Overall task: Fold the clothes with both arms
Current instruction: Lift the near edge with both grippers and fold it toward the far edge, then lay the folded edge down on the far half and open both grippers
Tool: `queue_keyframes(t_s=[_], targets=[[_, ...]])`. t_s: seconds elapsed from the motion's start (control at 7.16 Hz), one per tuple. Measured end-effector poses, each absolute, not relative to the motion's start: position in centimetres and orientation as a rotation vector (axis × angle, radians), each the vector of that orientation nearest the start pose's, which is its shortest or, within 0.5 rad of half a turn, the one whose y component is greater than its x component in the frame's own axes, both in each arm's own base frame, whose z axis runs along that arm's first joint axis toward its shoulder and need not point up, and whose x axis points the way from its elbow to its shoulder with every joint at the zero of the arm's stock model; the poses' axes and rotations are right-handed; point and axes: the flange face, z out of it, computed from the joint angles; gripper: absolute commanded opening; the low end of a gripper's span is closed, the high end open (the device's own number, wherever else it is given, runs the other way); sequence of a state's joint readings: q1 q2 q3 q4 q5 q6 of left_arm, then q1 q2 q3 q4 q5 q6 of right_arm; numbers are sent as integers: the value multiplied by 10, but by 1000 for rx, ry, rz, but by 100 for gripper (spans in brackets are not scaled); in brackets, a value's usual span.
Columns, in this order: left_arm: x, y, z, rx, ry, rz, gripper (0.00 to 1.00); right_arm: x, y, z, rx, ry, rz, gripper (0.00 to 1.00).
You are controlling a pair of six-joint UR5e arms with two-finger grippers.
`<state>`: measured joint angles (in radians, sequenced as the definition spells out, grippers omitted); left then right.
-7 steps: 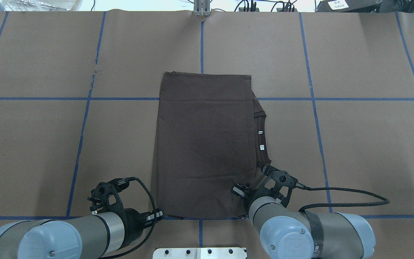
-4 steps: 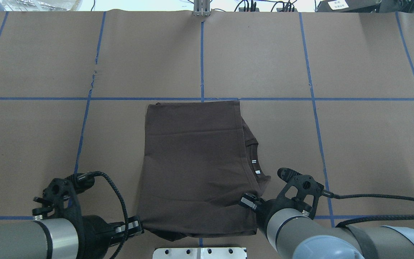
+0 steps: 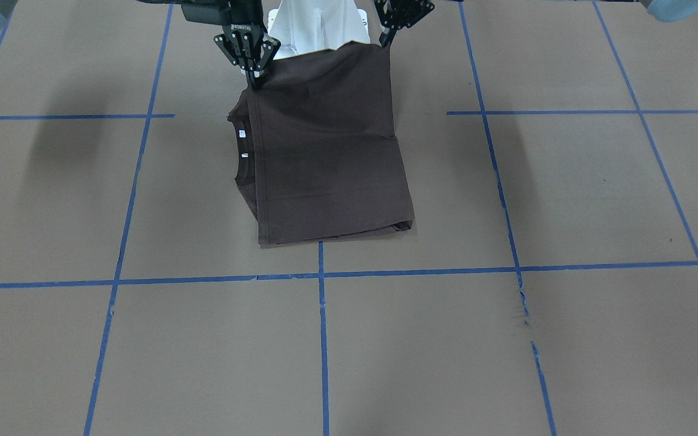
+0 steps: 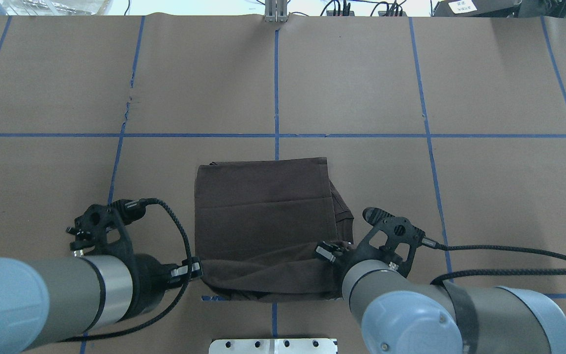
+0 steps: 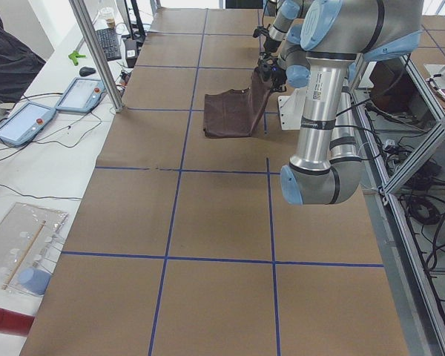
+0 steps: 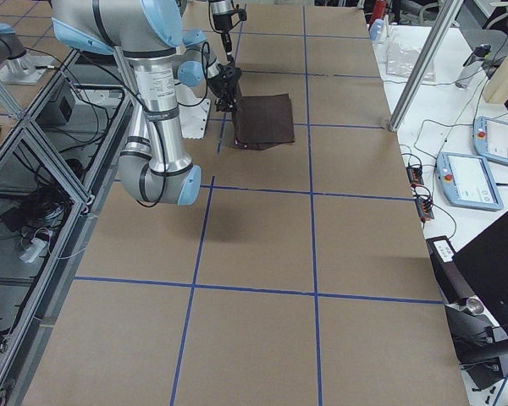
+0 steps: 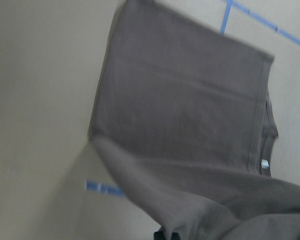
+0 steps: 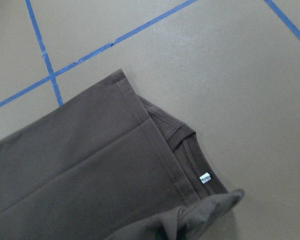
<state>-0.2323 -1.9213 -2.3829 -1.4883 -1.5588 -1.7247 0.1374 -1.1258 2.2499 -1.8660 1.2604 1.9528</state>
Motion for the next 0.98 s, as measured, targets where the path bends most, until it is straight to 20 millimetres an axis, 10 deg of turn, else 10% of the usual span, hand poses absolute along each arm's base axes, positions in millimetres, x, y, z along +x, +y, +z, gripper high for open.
queue_keyframes(t_s=[0.56,0.98], targets=[[434,-334,185,199,954,-393,0,-531,-364,219,240,-847,689,0],[466,-404,230,270,917,-406,0,-569,-411,261,250,-813,684,0]])
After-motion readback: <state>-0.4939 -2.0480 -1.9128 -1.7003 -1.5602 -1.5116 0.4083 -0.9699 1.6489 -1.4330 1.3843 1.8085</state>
